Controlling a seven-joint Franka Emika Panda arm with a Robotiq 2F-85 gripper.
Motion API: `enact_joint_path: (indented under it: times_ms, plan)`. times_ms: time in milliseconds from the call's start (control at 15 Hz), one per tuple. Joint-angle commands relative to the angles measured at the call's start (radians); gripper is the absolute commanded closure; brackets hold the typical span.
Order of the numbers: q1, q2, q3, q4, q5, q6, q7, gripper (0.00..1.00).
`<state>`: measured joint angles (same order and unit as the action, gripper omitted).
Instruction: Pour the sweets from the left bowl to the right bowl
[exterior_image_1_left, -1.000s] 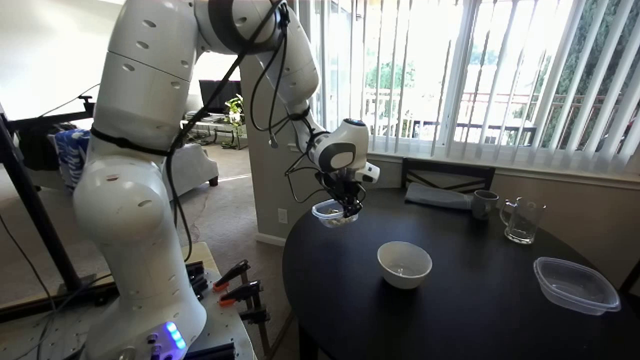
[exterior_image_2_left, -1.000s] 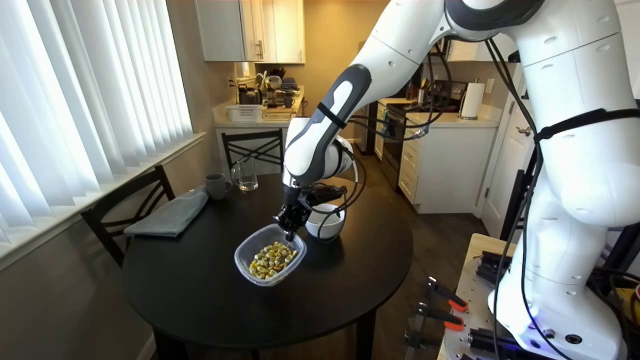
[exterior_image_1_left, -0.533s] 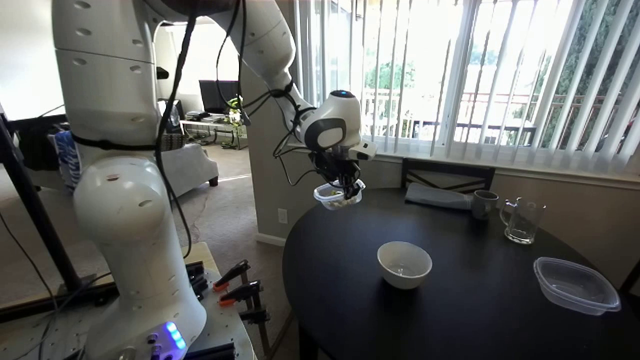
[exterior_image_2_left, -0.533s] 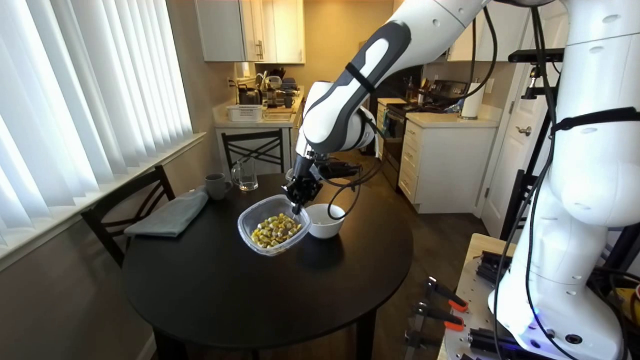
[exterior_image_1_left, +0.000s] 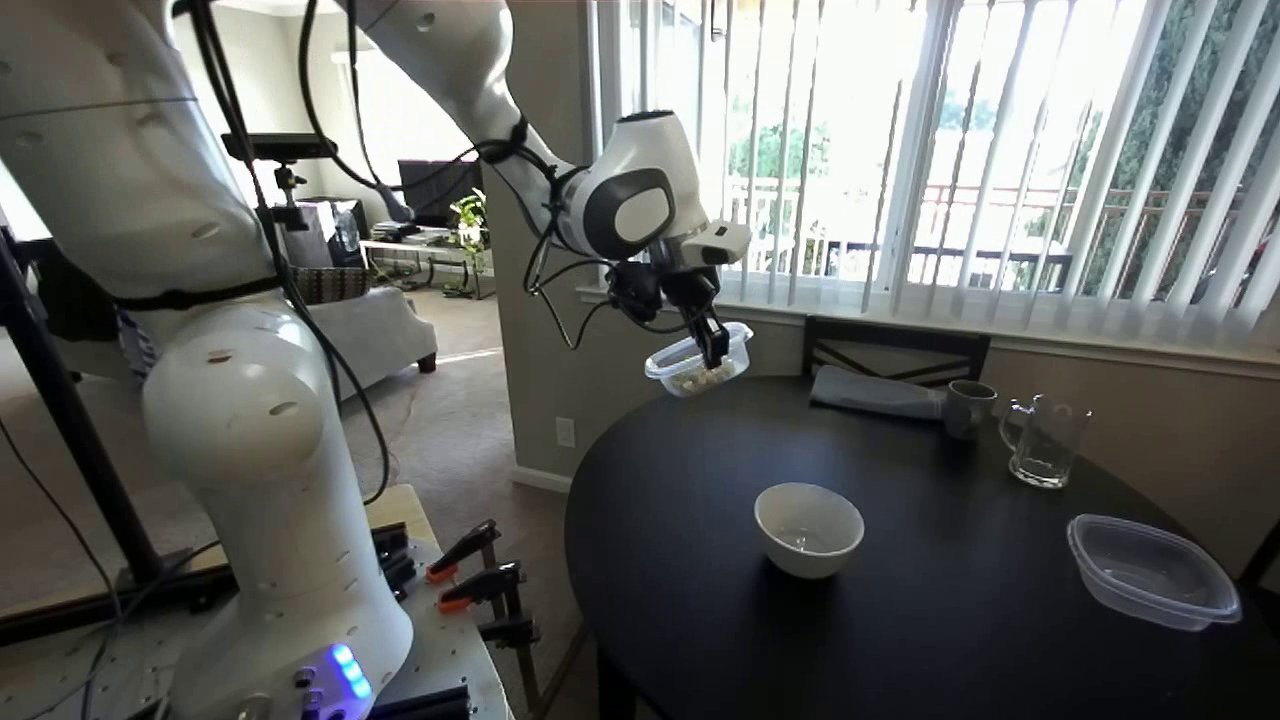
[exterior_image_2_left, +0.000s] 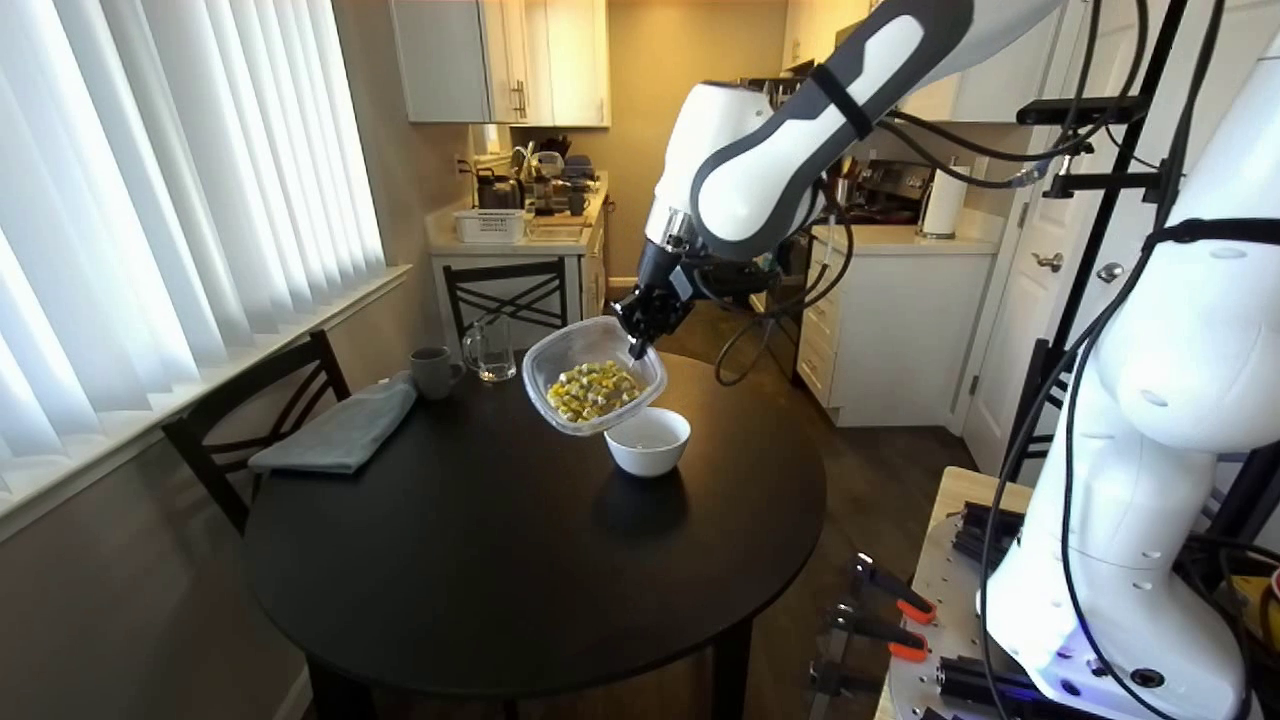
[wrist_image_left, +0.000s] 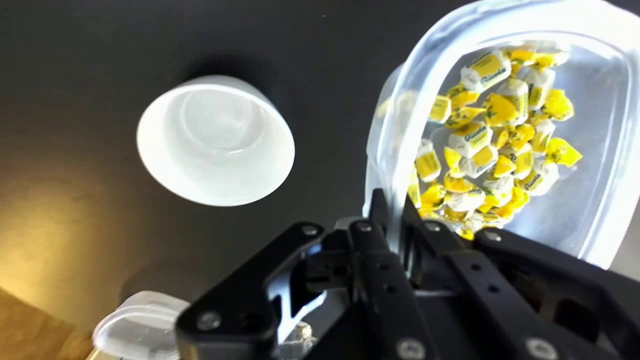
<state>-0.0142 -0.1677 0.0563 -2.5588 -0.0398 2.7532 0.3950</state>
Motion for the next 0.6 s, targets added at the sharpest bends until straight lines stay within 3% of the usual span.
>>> enact_joint_path:
  times_ms: [0,267,533]
  plan:
    - [-0.134,-0.147,0.060,-0.066,-0.237,-0.040,0.210,0.96]
    - [-0.258,-0.181,0.145,-0.041,-0.411,-0.118,0.411,0.96]
    - [-0.305,-0.145,0.193,0.012,-0.555,-0.222,0.585,0.96]
